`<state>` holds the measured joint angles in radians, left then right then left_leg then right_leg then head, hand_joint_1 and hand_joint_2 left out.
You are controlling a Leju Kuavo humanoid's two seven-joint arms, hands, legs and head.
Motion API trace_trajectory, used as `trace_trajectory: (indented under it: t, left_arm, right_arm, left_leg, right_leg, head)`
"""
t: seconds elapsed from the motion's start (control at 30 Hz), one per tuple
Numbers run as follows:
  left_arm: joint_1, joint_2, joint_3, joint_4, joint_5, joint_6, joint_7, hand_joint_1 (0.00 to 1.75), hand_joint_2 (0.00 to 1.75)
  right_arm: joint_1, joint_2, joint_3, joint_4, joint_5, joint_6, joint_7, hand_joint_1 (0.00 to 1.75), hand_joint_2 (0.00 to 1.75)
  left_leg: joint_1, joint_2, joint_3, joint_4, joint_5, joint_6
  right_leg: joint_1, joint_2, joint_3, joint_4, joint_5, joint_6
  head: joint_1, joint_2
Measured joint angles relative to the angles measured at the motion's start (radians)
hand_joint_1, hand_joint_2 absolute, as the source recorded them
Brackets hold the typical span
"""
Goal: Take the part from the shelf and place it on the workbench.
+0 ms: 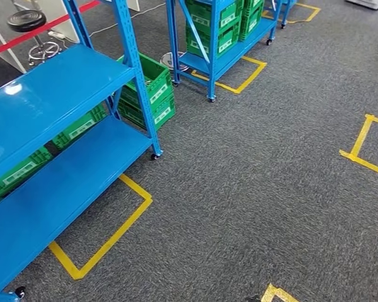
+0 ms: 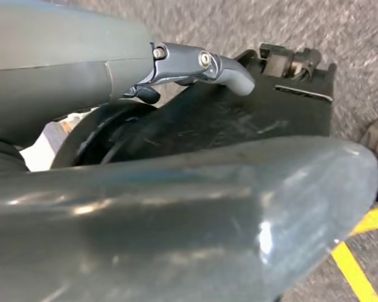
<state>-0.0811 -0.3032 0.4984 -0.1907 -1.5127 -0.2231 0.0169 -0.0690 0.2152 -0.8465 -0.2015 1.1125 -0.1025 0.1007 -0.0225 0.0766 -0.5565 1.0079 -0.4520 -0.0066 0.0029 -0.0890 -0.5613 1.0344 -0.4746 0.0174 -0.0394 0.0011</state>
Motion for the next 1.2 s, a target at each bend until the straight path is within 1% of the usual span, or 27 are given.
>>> trace_trajectory:
  t: [0.03, 0.07, 0.1, 0.13, 0.17, 0.23, 0.27, 0.3, 0.33, 0.37, 0.4, 0.47, 0.5, 0.53, 0.6, 0.67, 0.73, 0.77, 0.8, 0.83, 0.87, 0.9, 0.97, 1.03, 1.1, 1.13, 1.2]
  left_arm:
    - [0.002, 0.0, 0.0, 0.0, 0.004, -0.002, 0.0, 0.0, 0.0]
    - [0.003, 0.0, 0.0, 0.0, 0.01, -0.004, 0.0, 0.0, 0.0]
    - [0.005, 0.0, 0.0, 0.0, 0.014, -0.004, -0.002, 0.0, 0.0]
    - [0.004, 0.0, 0.0, 0.0, 0.018, -0.005, -0.003, 0.0, 0.0]
    - [0.004, -0.001, 0.001, 0.0, 0.019, -0.005, -0.004, 0.0, 0.0]
    - [0.002, -0.002, 0.001, 0.0, 0.02, -0.005, -0.005, 0.0, 0.0]
    - [0.001, -0.003, 0.001, 0.0, 0.02, -0.005, -0.006, 0.0, 0.0]
    - [0.001, -0.003, 0.001, 0.0, 0.02, -0.005, -0.006, 0.0, 0.0]
    - [0.001, -0.003, 0.001, 0.0, 0.02, -0.005, -0.007, 0.0, 0.0]
    - [0.0, -0.003, 0.001, 0.0, 0.02, -0.006, -0.008, 0.0, 0.0]
    - [-0.001, -0.004, 0.001, 0.0, 0.018, -0.006, -0.008, 0.0, 0.0]
    - [-0.005, -0.004, 0.001, 0.0, 0.011, -0.009, -0.006, 0.0, 0.0]
    - [-0.006, -0.004, 0.0, 0.0, 0.006, -0.01, -0.001, 0.0, 0.0]
    - [-0.008, -0.004, 0.0, 0.0, 0.002, -0.011, 0.005, 0.0, 0.0]
    - [-0.011, -0.004, -0.001, 0.0, 0.001, -0.02, 0.021, 0.0, 0.0]
    - [-0.018, -0.003, -0.002, 0.0, 0.006, -0.047, 0.037, 0.0, 0.0]
    - [-0.025, 0.0, -0.002, 0.0, 0.008, -0.068, 0.044, 0.0, 0.0]
    - [-0.028, 0.001, -0.002, -0.001, 0.008, -0.07, 0.043, 0.0, 0.0]
    - [-0.03, 0.002, -0.002, -0.002, 0.009, -0.07, 0.042, 0.0, 0.0]
    - [-0.031, 0.002, -0.002, -0.002, 0.009, -0.07, 0.041, 0.0, 0.0]
    - [-0.03, 0.003, -0.002, -0.003, 0.009, -0.07, 0.041, 0.0, 0.0]
    - [-0.027, 0.003, -0.002, -0.003, 0.008, -0.07, 0.041, 0.0, 0.0]
    - [-0.018, 0.003, -0.002, -0.003, 0.007, -0.071, 0.041, 0.0, 0.0]
    - [-0.012, 0.003, -0.002, -0.003, 0.008, -0.075, 0.04, 0.0, 0.0]
    - [-0.011, 0.003, -0.002, -0.003, 0.014, -0.08, 0.036, 0.0, 0.0]
    - [-0.01, 0.003, -0.002, -0.003, 0.016, -0.08, 0.035, 0.0, 0.0]
    - [-0.012, 0.001, -0.002, -0.003, 0.018, -0.08, 0.036, 0.0, 0.0]
  right_arm:
    - [0.0, 0.0, 0.0, 0.0, 0.0, 0.0, 0.0, 0.0, 0.0]
    - [-0.001, 0.0, 0.0, 0.0, 0.0, 0.0, 0.001, 0.0, 0.0]
    - [-0.002, 0.0, -0.001, 0.0, 0.001, 0.001, 0.001, 0.0, 0.0]
    - [-0.003, 0.0, -0.001, 0.0, 0.001, 0.001, 0.001, 0.0, 0.0]
    - [-0.003, 0.0, -0.001, 0.0, 0.001, 0.001, 0.001, 0.0, 0.0]
    - [-0.001, 0.0, 0.0, 0.0, 0.001, 0.001, 0.001, 0.0, 0.0]
    - [0.001, 0.0, 0.0, 0.0, 0.001, 0.001, 0.001, 0.0, 0.0]
    - [0.002, 0.0, -0.001, 0.0, 0.001, 0.001, 0.002, 0.0, 0.0]
    - [0.003, 0.0, -0.001, 0.0, 0.001, 0.001, 0.002, 0.0, 0.0]
    - [0.003, 0.0, -0.001, 0.0, 0.002, 0.001, 0.002, 0.0, 0.0]
    - [0.003, 0.0, -0.001, 0.0, 0.003, 0.001, 0.0, 0.0, 0.0]
    - [0.002, 0.0, -0.001, 0.001, 0.009, 0.001, -0.006, 0.0, 0.0]
    - [0.001, 0.0, 0.0, 0.001, 0.012, 0.001, -0.009, 0.0, 0.0]
    - [0.0, 0.0, 0.0, 0.002, 0.014, 0.001, -0.01, 0.0, 0.0]
    - [-0.002, 0.001, 0.0, 0.002, 0.02, 0.006, -0.005, 0.0, 0.0]
    - [-0.003, 0.002, 0.001, 0.002, 0.026, 0.015, -0.002, 0.0, 0.0]
    - [-0.002, 0.003, 0.001, 0.002, 0.029, 0.021, -0.001, 0.0, 0.0]
    - [0.0, 0.003, 0.001, 0.002, 0.029, 0.022, -0.001, 0.0, 0.0]
    - [0.001, 0.003, 0.001, 0.002, 0.029, 0.022, -0.001, 0.0, 0.0]
    - [0.001, 0.003, 0.001, 0.002, 0.029, 0.022, 0.0, 0.0, 0.0]
    - [0.0, 0.003, 0.001, 0.002, 0.029, 0.022, 0.0, 0.0, 0.0]
    - [-0.001, 0.003, 0.001, 0.002, 0.029, 0.022, 0.0, 0.0, 0.0]
    - [-0.002, 0.003, 0.001, 0.002, 0.029, 0.022, -0.002, 0.0, 0.0]
    - [-0.001, 0.003, 0.001, 0.002, 0.029, 0.021, -0.005, 0.0, 0.0]
    - [-0.003, 0.003, 0.001, 0.002, 0.031, 0.021, -0.01, 0.0, 0.0]
    - [-0.005, 0.003, 0.002, 0.002, 0.032, 0.021, -0.013, 0.0, 0.0]
    - [-0.007, 0.003, 0.003, 0.002, 0.033, 0.02, -0.016, 0.0, 0.0]
  left_leg:
    - [-0.003, 0.0, 0.001, -0.012, -0.005, 0.004]
    - [-0.002, -0.012, 0.001, -0.018, -0.006, 0.009]
    - [0.001, -0.025, 0.001, -0.021, -0.002, 0.012]
    - [0.004, -0.038, 0.002, -0.024, 0.0, 0.017]
    - [0.009, -0.051, 0.005, -0.027, 0.003, 0.021]
    - [0.013, -0.075, 0.006, -0.028, 0.006, 0.026]
    - [0.014, -0.087, 0.006, -0.028, 0.006, 0.027]
    - [0.014, -0.101, 0.007, -0.028, 0.007, 0.028]
    - [0.015, -0.113, 0.008, -0.028, 0.006, 0.028]
    - [0.016, -0.127, 0.01, -0.028, 0.006, 0.026]
    - [0.017, -0.141, 0.013, -0.027, 0.005, 0.024]
    - [0.019, -0.166, 0.012, -0.021, 0.001, 0.013]
    - [0.019, -0.176, 0.009, -0.019, 0.001, 0.007]
    - [0.019, -0.185, 0.004, -0.018, 0.003, 0.001]
    - [0.023, -0.196, -0.002, -0.02, 0.007, -0.01]
    - [0.022, -0.158, -0.016, 0.007, -0.013, -0.021]
    - [0.019, -0.103, -0.062, 0.108, -0.071, -0.03]
    - [0.019, -0.092, -0.091, 0.174, -0.102, -0.032]
    - [0.019, -0.089, -0.111, 0.225, -0.12, -0.033]
    - [0.019, -0.089, -0.115, 0.247, -0.12, -0.031]
    - [0.019, -0.087, -0.102, 0.234, -0.101, -0.028]
    - [0.017, -0.08, -0.075, 0.189, -0.07, -0.023]
    - [0.008, -0.035, -0.015, 0.067, -0.015, -0.009]
    - [-0.001, -0.002, 0.015, -0.008, -0.008, 0.003]
    - [-0.001, -0.019, 0.015, -0.025, -0.014, 0.01]
    - [0.002, -0.032, 0.014, -0.027, -0.01, 0.013]
    - [0.01, -0.055, 0.019, -0.033, -0.005, 0.02]
  right_leg:
    - [0.003, -0.012, 0.0, -0.001, -0.001, 0.004]
    - [0.004, -0.026, 0.002, -0.003, -0.001, 0.008]
    - [0.003, -0.029, 0.004, -0.003, -0.003, 0.013]
    - [0.002, -0.012, 0.0, 0.01, -0.014, 0.018]
    - [0.0, 0.014, -0.013, 0.042, -0.034, 0.024]
    - [-0.004, 0.072, -0.071, 0.164, -0.093, 0.031]
    - [-0.005, 0.081, -0.105, 0.231, -0.117, 0.033]
    - [-0.005, 0.084, -0.131, 0.275, -0.127, 0.035]
    - [-0.005, 0.085, -0.141, 0.288, -0.118, 0.035]
    - [-0.006, 0.087, -0.131, 0.257, -0.089, 0.035]
    - [-0.009, 0.096, -0.103, 0.193, -0.048, 0.036]
    - [-0.019, 0.144, -0.04, 0.058, 0.007, 0.039]
    - [-0.023, 0.164, -0.022, 0.02, 0.016, 0.038]
    - [-0.024, 0.175, -0.015, 0.005, 0.014, 0.034]
    - [-0.021, 0.157, -0.013, 0.001, 0.015, 0.021]
    - [-0.02, 0.133, -0.011, -0.002, 0.016, 0.006]
    - [-0.019, 0.106, -0.01, -0.004, 0.015, -0.005]
    - [-0.017, 0.09, -0.009, -0.004, 0.014, -0.008]
    - [-0.015, 0.074, -0.009, -0.004, 0.012, -0.01]
    - [-0.014, 0.058, -0.008, -0.004, 0.011, -0.011]
    - [-0.012, 0.045, -0.007, -0.004, 0.01, -0.011]
    - [-0.01, 0.033, -0.005, -0.004, 0.01, -0.011]
    - [-0.004, 0.013, -0.003, -0.003, 0.007, -0.008]
    - [0.002, -0.009, -0.006, -0.001, 0.006, -0.002]
    - [0.005, -0.033, -0.006, -0.003, 0.006, 0.007]
    - [0.004, -0.027, -0.006, 0.0, 0.002, 0.013]
    - [0.0, 0.022, -0.029, 0.056, -0.031, 0.025]
  head:
    - [0.0, 0.0]
    - [0.0, 0.0]
    - [0.0, 0.0]
    - [0.001, 0.0]
    - [0.003, 0.0]
    - [0.008, 0.0]
    - [0.008, 0.0]
    - [0.009, 0.0]
    - [0.009, 0.0]
    - [0.008, 0.0]
    - [0.009, 0.0]
    - [0.01, 0.0]
    - [0.01, 0.0]
    - [0.009, 0.0]
    - [0.009, 0.0]
    - [0.004, 0.0]
    - [-0.002, 0.0]
    - [-0.003, 0.0]
    - [-0.002, 0.0]
    - [-0.002, 0.0]
    - [-0.002, 0.0]
    - [-0.002, 0.0]
    - [-0.003, 0.0]
    - [-0.002, 0.0]
    - [-0.002, 0.0]
    - [-0.001, 0.0]
    - [0.001, 0.0]
